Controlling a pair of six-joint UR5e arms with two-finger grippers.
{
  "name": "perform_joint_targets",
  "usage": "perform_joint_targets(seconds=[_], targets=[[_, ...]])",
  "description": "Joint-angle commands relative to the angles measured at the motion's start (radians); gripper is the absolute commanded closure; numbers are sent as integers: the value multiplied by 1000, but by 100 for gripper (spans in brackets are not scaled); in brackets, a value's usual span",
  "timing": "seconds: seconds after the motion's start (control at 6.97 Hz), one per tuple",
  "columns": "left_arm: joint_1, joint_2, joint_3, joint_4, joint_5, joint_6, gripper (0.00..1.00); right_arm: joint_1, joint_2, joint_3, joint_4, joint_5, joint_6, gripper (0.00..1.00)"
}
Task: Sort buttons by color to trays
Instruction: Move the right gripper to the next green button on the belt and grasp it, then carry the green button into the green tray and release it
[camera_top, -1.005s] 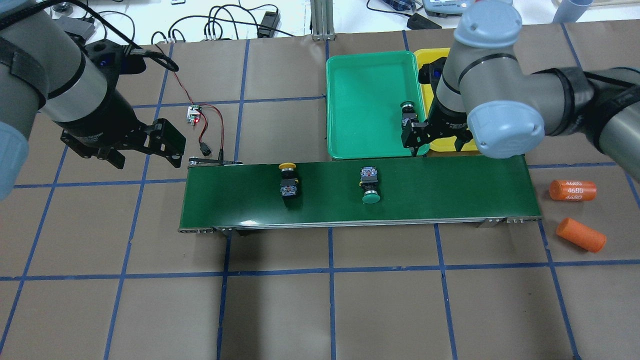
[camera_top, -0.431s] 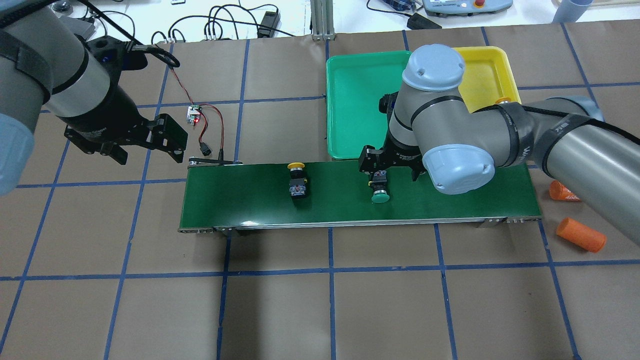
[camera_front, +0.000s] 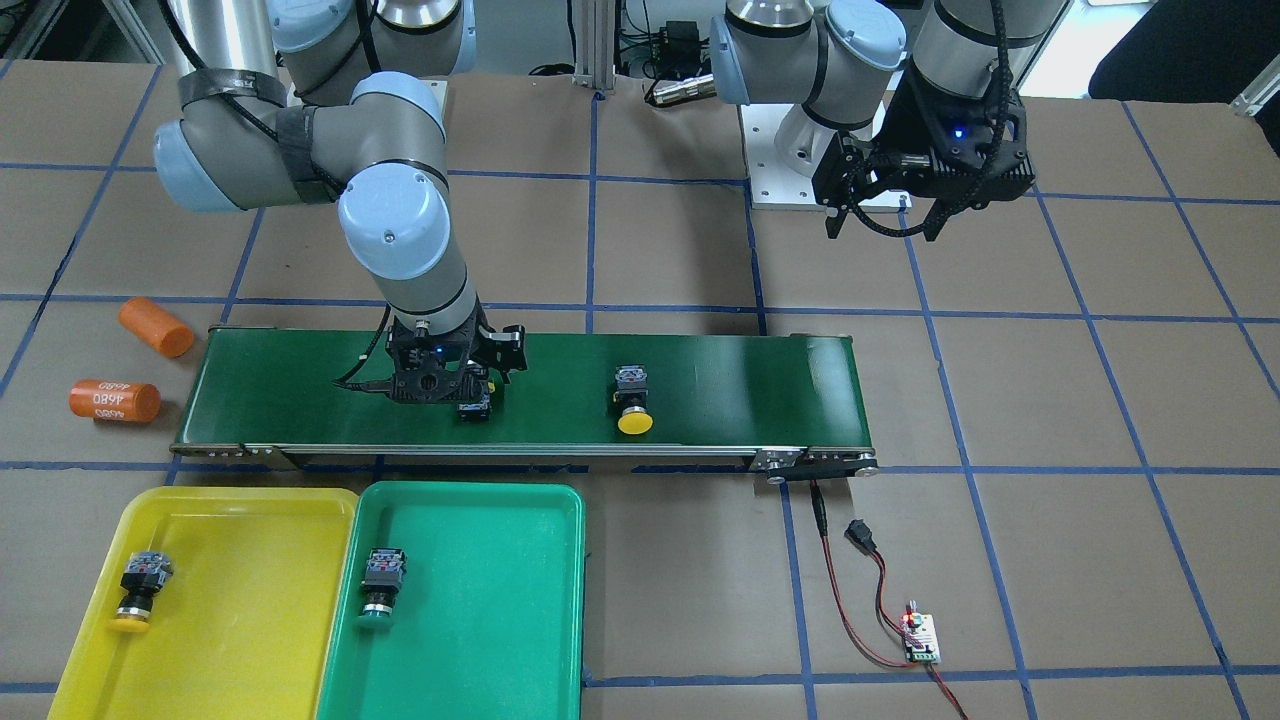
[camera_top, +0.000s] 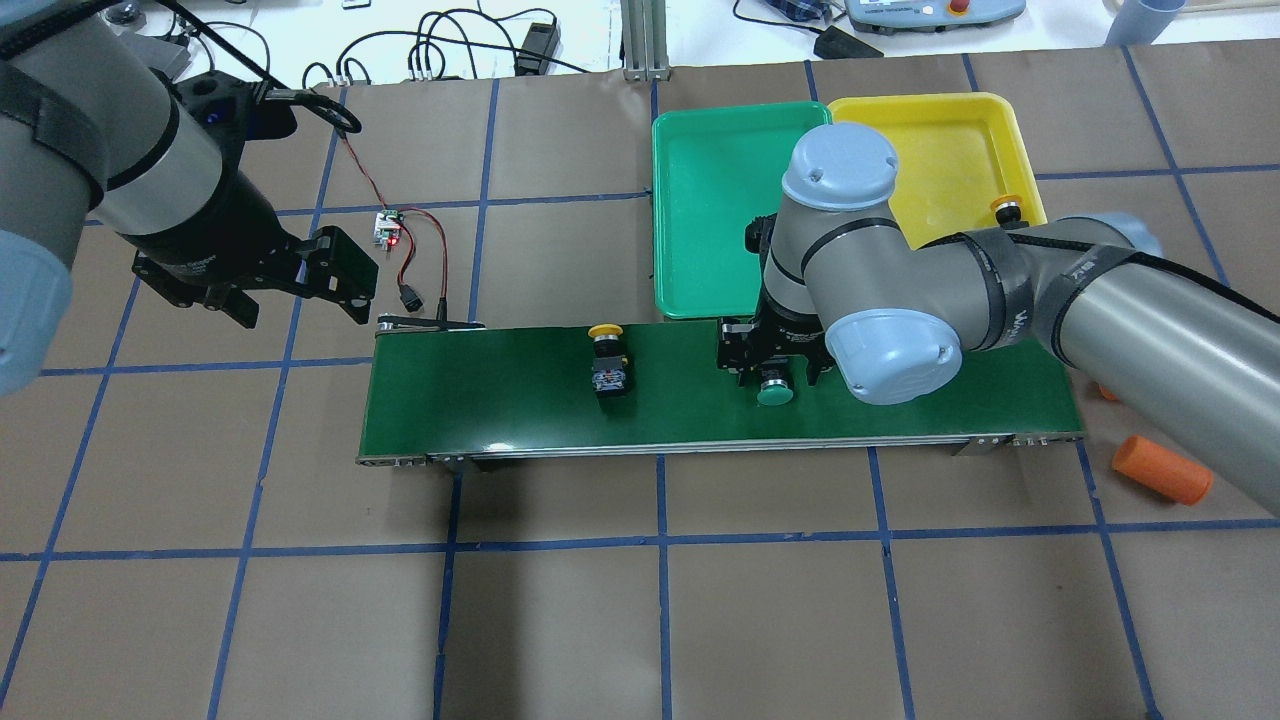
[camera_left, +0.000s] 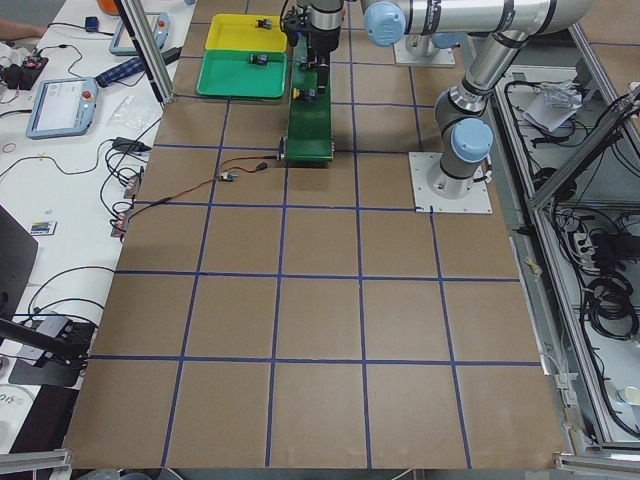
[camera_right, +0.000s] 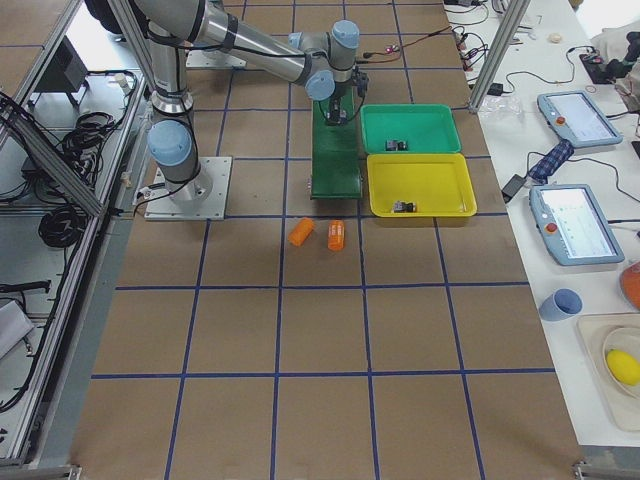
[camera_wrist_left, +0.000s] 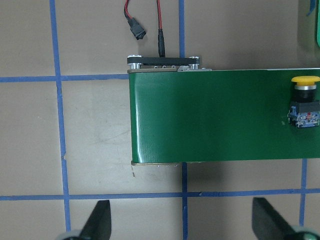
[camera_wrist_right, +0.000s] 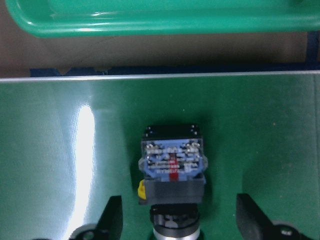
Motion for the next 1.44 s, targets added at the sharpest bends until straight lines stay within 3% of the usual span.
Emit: perform_joint_targets(seconds=[0.0, 0.43, 0.72, 0.86, 1.29], targets=[[0, 0, 0, 1, 0, 0, 0, -1, 3, -3, -5, -4, -9, 72], [0, -2, -2, 1, 1, 0, 0, -19, 68, -175, 1, -10, -47, 73], [0, 15, -9, -2, 12, 12, 0, -41, 229, -394, 33, -74, -90, 71], [-2, 9, -8, -1, 10, 9, 0, -59, 280, -449, 29, -74, -155, 71], [-2, 7, -8, -1, 9, 3, 0, -90, 362, -474, -34, -59, -162, 71]])
